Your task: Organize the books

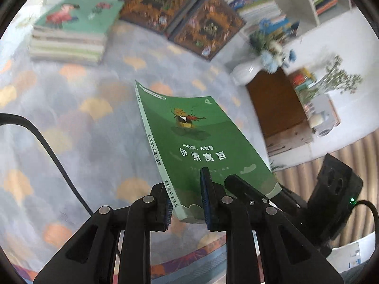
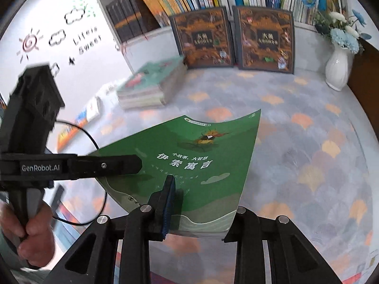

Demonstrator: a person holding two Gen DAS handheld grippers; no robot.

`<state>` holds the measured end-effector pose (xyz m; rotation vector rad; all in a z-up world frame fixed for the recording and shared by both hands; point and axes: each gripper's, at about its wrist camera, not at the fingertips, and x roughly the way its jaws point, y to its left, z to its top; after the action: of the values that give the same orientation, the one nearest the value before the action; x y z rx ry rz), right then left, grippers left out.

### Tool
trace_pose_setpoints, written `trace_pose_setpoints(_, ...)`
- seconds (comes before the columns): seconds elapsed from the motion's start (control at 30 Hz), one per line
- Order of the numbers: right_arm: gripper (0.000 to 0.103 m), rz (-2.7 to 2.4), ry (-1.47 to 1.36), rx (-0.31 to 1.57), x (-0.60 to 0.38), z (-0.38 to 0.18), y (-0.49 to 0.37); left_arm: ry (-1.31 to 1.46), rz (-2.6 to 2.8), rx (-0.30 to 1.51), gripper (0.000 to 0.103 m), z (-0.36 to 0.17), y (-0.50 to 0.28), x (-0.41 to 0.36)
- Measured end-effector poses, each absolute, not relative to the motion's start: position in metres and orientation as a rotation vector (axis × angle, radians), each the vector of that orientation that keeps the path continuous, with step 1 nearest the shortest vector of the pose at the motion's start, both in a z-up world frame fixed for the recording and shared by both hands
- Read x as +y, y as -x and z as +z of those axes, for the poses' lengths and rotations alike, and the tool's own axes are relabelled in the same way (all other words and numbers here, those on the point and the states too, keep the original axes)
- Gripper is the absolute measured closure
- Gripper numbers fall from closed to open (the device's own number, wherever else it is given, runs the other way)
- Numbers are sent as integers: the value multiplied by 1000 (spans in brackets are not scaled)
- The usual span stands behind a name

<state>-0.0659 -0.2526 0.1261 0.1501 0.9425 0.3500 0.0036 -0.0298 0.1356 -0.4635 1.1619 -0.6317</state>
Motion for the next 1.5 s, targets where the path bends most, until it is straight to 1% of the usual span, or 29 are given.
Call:
trace_pose_setpoints(0.13, 74, 368, -160, 882, -213, 147, 40, 467, -619, 1074, 87, 155, -27, 11)
trace_pose_setpoints(0.37, 73, 389, -179, 840, -130, 156, -44, 487, -563, 986, 87, 158, -101, 81)
trace_pose_setpoints(0.67, 73, 409, -179, 889, -76, 133, -138, 528, -522, 971, 86, 125, -182, 126)
trace_pose_setpoints(1.03, 71, 365, -217, 962, -65, 92, -206, 544, -527, 1016, 85, 82, -240, 137)
trace_pose_setpoints(1.07, 70, 364, -228, 972, -65, 88, -209, 543, -516, 1024, 84, 78, -243, 138)
trace_pose_setpoints(1.1, 70, 365, -237, 987, -64, 84, -213, 541, -505, 1027, 80, 75, -245, 140)
trace_pose_setpoints(1.17, 69, 368, -244, 1015, -61, 76, -218, 538, -475, 1035, 75, 70, -248, 144)
trace_pose_setpoints(1.2, 69, 369, -246, 1028, -60, 72, -220, 540, -461, 1039, 74, 67, -249, 146)
trace_pose_setpoints(1.3, 63, 374, -247, 1022, -57, 66, -220, 604, -457, 1031, 72, 63, -248, 159)
trace_pose_setpoints(1.37, 50, 381, -250, 1014, -56, 67, -217, 633, -444, 1024, 71, 63, -244, 166)
trace_pose_setpoints(1.43, 49, 371, -243, 1026, -56, 68, -213, 625, -418, 1017, 71, 66, -238, 169)
trace_pose_setpoints(1.47, 49, 369, -237, 1040, -57, 70, -208, 583, -370, 1022, 68, 70, -232, 170)
trace_pose_setpoints(1.5, 49, 364, -231, 1052, -59, 72, -201, 539, -339, 1011, 68, 75, -226, 169)
